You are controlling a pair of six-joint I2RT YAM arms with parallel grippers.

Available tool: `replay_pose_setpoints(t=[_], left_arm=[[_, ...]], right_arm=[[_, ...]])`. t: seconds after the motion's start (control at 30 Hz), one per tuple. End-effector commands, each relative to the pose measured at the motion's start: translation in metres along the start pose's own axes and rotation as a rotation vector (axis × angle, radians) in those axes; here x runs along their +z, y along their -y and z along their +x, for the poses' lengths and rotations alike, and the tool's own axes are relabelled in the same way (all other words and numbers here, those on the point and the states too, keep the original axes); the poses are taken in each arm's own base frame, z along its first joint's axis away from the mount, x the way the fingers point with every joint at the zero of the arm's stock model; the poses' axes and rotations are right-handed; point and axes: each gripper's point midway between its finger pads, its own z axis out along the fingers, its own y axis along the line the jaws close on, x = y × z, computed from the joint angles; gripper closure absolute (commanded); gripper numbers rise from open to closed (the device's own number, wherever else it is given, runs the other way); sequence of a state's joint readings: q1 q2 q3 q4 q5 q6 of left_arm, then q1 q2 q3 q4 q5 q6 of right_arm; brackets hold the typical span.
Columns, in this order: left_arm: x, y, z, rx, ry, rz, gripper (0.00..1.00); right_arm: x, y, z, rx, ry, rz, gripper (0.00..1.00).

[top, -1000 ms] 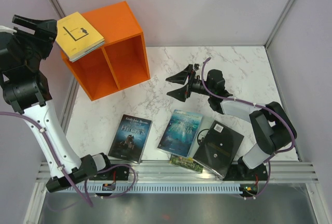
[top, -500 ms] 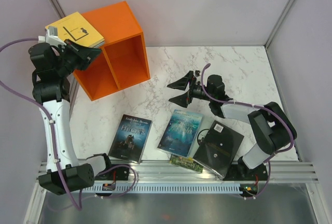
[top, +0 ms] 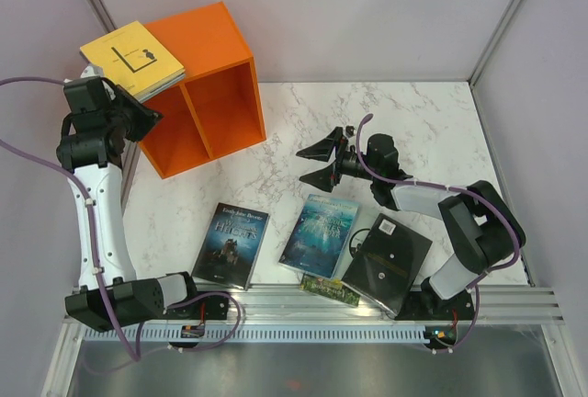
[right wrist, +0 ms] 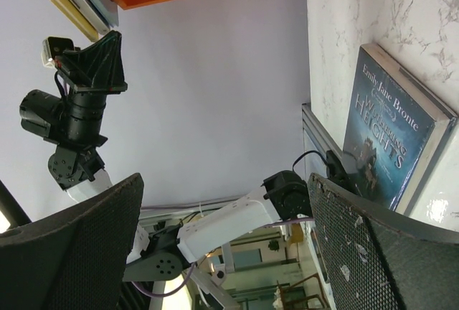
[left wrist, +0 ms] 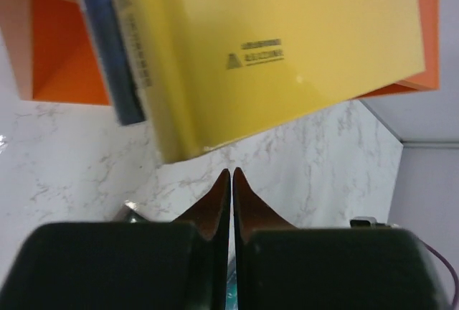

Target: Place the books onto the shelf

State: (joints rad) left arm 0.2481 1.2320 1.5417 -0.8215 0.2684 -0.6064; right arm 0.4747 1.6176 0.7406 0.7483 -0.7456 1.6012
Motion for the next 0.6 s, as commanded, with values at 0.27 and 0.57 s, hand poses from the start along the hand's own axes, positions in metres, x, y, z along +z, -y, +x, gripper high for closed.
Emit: replay_pose_setpoints(t=[0.27, 0.57], left_arm=[[-0.004, -0.043, -0.03, 0.032, 0.126, -0.273, 0.98], [0.002, -0.048, -0.054, 0.027, 0.186, -0.339, 0.98]], right_arm=[[0.004, -0.012, 0.0, -0.044, -0.031, -0.038, 0.02], [0.002, -0.006, -0.001, -0.039, -0.032, -0.024, 0.02]])
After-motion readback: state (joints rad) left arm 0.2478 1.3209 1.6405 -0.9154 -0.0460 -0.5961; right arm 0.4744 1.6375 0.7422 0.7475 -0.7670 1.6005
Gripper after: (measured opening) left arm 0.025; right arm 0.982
